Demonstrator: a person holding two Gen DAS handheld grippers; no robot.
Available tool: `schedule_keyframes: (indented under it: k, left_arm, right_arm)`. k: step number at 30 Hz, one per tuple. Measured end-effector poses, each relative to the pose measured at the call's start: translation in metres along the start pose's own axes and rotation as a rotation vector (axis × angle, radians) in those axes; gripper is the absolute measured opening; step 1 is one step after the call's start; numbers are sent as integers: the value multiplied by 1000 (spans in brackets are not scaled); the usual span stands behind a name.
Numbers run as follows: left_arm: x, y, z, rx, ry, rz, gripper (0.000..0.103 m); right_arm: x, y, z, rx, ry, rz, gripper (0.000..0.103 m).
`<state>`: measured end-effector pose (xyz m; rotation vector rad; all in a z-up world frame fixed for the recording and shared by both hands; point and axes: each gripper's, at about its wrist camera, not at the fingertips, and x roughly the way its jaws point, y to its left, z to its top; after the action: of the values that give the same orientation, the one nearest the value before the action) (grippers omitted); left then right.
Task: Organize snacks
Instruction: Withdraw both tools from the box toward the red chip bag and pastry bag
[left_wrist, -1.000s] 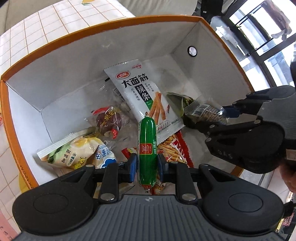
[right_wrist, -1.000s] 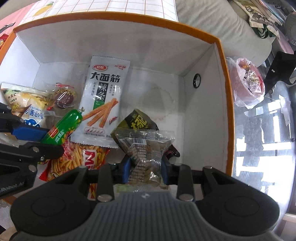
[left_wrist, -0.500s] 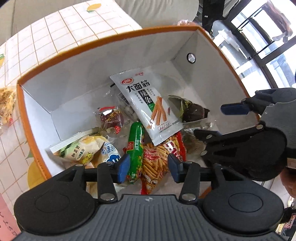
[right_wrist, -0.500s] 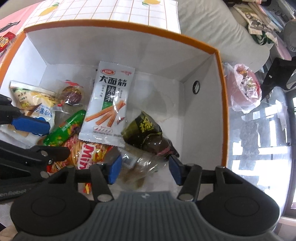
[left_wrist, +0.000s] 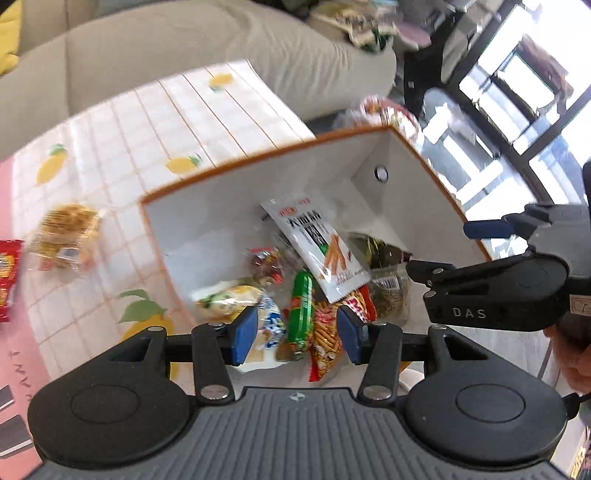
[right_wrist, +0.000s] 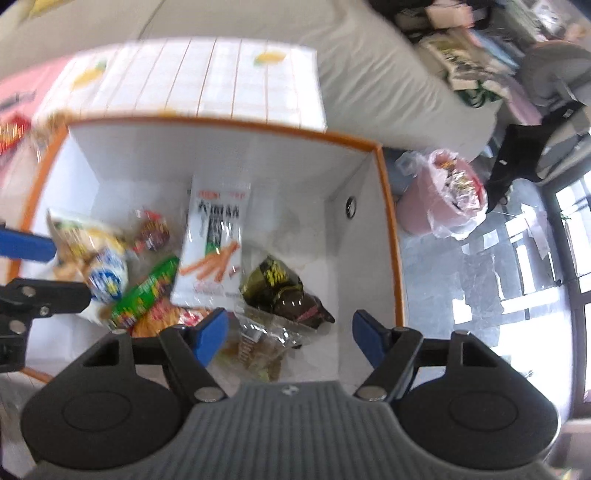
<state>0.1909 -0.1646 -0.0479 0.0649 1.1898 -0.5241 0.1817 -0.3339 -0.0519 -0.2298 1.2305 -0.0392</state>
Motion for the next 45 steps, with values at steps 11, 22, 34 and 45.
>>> schedule_keyframes:
  k: [11,22,34,45]
  left_arm:
    - [-76,48,-33,-37,-192,118,58]
    - [-114,121,-73,-161,-319,230,58]
    - [-99,213,-110,-304,-325,257,58]
    - [-72,275,-115,-350,-287,229,65]
  right_arm:
    - [-58,47,-7,141,-201,156,73]
    - [-73,139,-13,147,-346,288,72]
    - [-43,233,5,-7,-395,345,72]
    - [6,278,45,-121,-336,325,71]
